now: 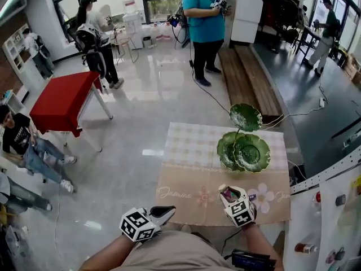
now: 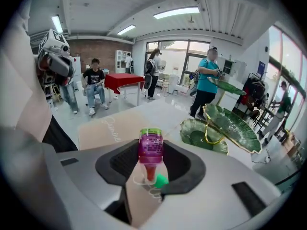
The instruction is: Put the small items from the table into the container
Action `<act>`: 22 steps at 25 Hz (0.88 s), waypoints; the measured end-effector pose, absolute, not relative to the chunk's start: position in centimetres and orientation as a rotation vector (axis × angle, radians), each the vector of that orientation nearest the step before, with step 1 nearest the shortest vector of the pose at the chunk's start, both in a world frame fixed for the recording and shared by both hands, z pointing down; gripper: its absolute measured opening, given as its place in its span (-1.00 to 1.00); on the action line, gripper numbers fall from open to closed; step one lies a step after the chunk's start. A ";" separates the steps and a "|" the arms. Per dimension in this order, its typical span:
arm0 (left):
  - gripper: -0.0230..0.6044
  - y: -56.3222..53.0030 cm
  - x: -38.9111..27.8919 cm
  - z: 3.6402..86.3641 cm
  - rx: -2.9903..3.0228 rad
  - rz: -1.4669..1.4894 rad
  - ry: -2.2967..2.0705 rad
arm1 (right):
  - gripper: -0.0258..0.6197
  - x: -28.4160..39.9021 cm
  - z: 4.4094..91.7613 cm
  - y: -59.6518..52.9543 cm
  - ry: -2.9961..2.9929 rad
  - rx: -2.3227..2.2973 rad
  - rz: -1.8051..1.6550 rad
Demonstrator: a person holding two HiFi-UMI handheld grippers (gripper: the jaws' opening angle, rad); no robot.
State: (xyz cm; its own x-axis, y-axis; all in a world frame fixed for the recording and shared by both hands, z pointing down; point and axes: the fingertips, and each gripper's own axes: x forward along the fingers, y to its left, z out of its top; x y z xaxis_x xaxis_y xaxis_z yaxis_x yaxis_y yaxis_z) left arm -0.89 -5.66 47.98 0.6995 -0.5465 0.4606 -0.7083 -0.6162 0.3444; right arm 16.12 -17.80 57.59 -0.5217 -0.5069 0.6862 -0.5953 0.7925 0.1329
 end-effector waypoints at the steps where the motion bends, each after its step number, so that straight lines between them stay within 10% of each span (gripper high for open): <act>1: -0.89 -5.9 -0.4 47.9 2.410 0.422 -0.947 | -0.41 16.8 56.7 -18.2 -2.237 0.838 0.152; 22: -0.89 -8.5 4.7 47.3 2.505 0.459 -0.831 | -0.41 24.1 48.6 -21.4 -2.283 0.996 0.187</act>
